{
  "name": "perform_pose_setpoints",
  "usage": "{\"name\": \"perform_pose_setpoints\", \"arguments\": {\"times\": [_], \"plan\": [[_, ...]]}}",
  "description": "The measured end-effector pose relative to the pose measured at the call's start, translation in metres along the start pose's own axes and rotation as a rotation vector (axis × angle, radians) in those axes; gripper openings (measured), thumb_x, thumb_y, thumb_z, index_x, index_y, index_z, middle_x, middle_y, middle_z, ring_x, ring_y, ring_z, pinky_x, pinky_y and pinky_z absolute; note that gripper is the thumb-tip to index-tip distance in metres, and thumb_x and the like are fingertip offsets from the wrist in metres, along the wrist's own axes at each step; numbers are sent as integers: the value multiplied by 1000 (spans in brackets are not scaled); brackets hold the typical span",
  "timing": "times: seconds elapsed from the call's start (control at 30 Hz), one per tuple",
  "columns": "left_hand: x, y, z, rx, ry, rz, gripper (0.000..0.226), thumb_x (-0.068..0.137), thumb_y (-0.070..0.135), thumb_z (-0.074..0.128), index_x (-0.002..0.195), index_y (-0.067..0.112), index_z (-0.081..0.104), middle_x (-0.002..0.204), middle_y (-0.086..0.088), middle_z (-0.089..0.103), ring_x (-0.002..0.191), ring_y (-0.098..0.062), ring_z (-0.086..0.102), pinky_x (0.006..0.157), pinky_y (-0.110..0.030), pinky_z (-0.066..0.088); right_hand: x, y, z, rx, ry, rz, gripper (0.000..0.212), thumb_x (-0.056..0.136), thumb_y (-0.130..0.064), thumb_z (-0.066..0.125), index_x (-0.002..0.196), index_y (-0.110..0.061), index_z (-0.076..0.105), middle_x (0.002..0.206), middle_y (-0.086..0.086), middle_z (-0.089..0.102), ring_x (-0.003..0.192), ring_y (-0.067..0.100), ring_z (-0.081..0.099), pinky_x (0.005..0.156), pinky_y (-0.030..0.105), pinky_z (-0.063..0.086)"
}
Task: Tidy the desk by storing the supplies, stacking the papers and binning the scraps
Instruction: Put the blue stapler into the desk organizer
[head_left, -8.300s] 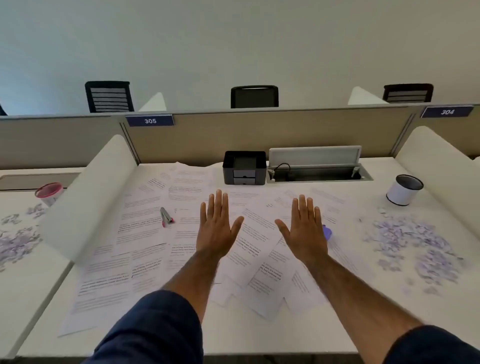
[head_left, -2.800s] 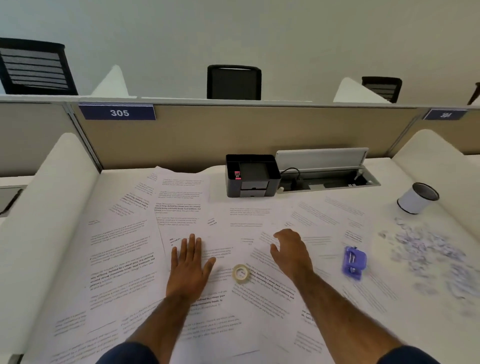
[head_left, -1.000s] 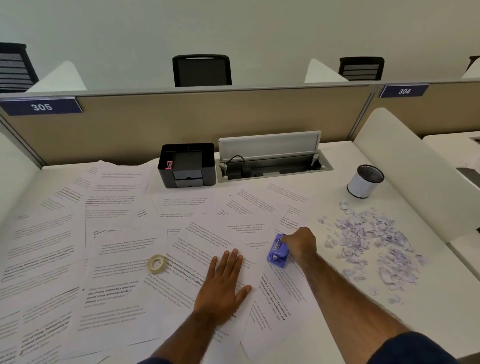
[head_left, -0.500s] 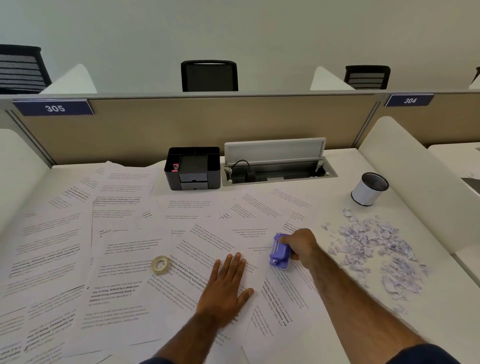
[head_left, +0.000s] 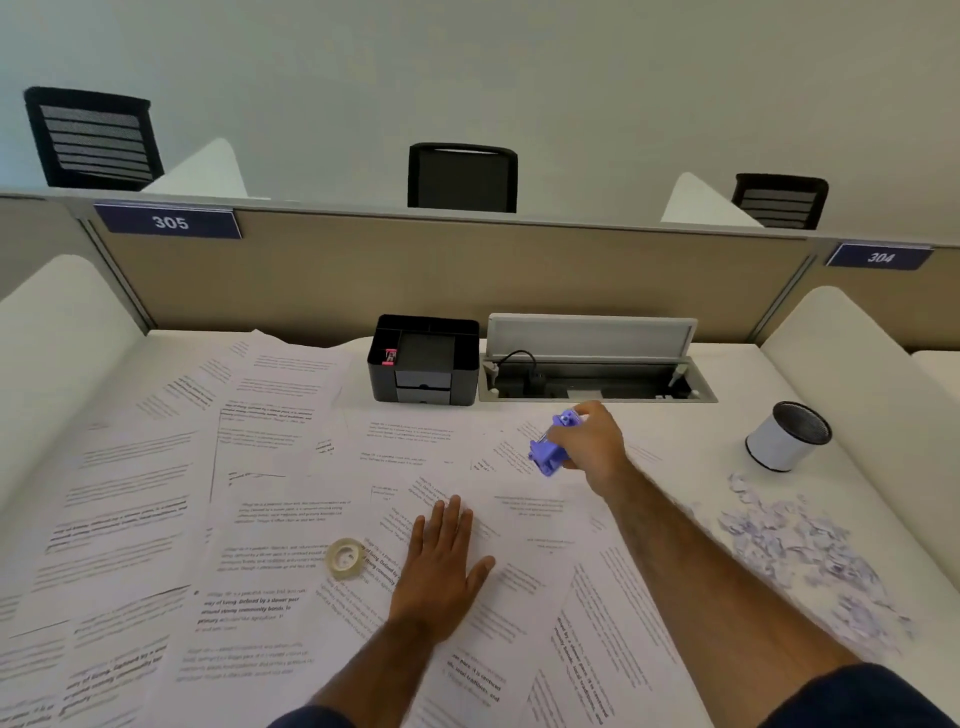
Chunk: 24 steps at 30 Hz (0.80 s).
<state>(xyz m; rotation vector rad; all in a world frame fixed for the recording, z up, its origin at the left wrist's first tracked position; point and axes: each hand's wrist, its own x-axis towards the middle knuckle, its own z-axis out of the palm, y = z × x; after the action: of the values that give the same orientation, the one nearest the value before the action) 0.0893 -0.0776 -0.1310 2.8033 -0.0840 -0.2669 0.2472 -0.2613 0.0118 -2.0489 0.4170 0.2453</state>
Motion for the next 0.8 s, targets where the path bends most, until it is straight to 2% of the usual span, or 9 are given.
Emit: {"name": "perform_pose_setpoints", "arguments": {"times": [0.1,0.13,0.23,0.27,0.33,0.43,0.6,0.7,0.8], "plan": [[-3,-8,9,87,-19,0,79,104,67,26,162,13,22,171,-8,20,157,-22,4,122,-40,0,20,-36,17,-1,31,-58,30,81,-16,77,103,-13,56,104,14,64,96,30,67,84,47,61],[-4,-9,11,99,5,2,78,104,66,29,161,13,28,169,-8,26,156,-22,11,121,-41,7,27,-48,23,6,42,-76,28,79,-17,78,97,-12,56,100,14,65,94,32,68,82,48,60],[-4,-10,14,102,52,18,78,103,66,31,160,13,31,169,-7,27,156,-22,16,120,-42,12,47,-84,42,7,87,-125,32,69,-22,76,90,-9,56,91,12,65,74,29,64,65,39,58],[-3,-11,15,105,63,18,78,102,67,31,160,13,32,169,-7,27,156,-22,16,119,-42,13,53,-95,48,1,101,-145,33,70,-22,76,91,-9,55,90,10,63,69,26,58,57,33,51],[-2,-11,14,119,69,21,79,102,67,31,159,13,34,169,-7,28,155,-22,18,119,-42,14,63,-114,61,4,115,-177,32,73,-19,75,95,-9,53,91,7,58,67,22,53,53,26,40],[1,-12,16,107,78,24,80,100,68,31,157,13,39,167,-7,31,154,-23,20,120,-42,12,79,-132,79,36,125,-178,33,76,-15,73,98,-10,49,93,5,56,65,18,53,54,27,40],[4,-13,17,89,81,15,81,99,69,32,155,12,43,166,-8,34,153,-24,22,120,-43,10,96,-144,108,97,136,-132,45,72,-21,76,106,-8,50,106,10,62,78,26,61,63,32,50],[4,-13,16,89,94,21,80,100,69,30,154,12,44,165,-8,36,152,-25,23,119,-43,12,100,-144,120,102,137,-121,43,73,-19,76,103,-10,48,105,9,63,77,25,60,62,30,47],[4,-14,17,91,121,22,80,100,69,30,153,12,46,164,-8,37,152,-25,25,120,-43,11,105,-139,128,85,145,-118,44,74,-15,73,112,-8,53,108,9,65,68,20,59,56,23,43]]}}
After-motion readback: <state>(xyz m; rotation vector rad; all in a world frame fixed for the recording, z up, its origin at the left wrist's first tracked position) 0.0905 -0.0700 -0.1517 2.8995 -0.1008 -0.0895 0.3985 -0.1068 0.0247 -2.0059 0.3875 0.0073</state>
